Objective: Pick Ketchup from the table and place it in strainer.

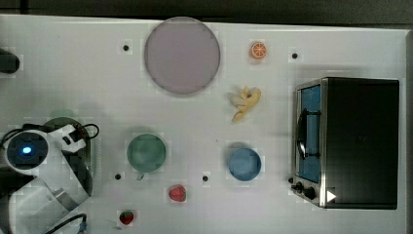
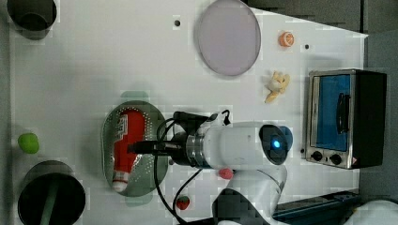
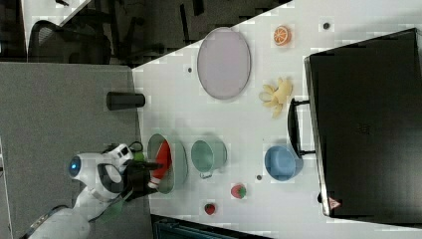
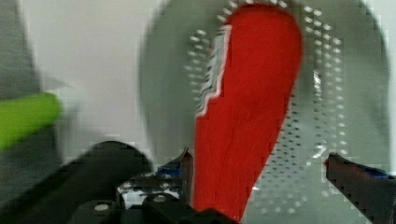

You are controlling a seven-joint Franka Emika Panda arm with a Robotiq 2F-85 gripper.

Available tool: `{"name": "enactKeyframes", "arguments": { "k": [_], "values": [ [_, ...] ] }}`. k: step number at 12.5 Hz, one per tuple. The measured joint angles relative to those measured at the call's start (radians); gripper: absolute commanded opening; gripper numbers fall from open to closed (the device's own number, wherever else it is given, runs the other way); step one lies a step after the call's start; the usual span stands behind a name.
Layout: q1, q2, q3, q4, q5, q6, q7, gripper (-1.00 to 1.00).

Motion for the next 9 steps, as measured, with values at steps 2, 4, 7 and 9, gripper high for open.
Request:
{"name": "enactKeyframes", "arguments": {
  "k": [2, 4, 7, 9],
  "values": [
    [-0.012, -0.008, -0.010, -0.031, -0.015, -0.023, 0.038, 1.00],
    [-0.026, -0.061, -0.010, -0.033, -0.019, -0.119, 0.081, 1.00],
    [-0.083, -0.253, -0.006, -0.029, -0.023, -0.287, 0.115, 1.00],
    [-0.160, -0.402, -0.009, 0.014, -0.021, -0.395, 0.123, 1.00]
  ]
}}
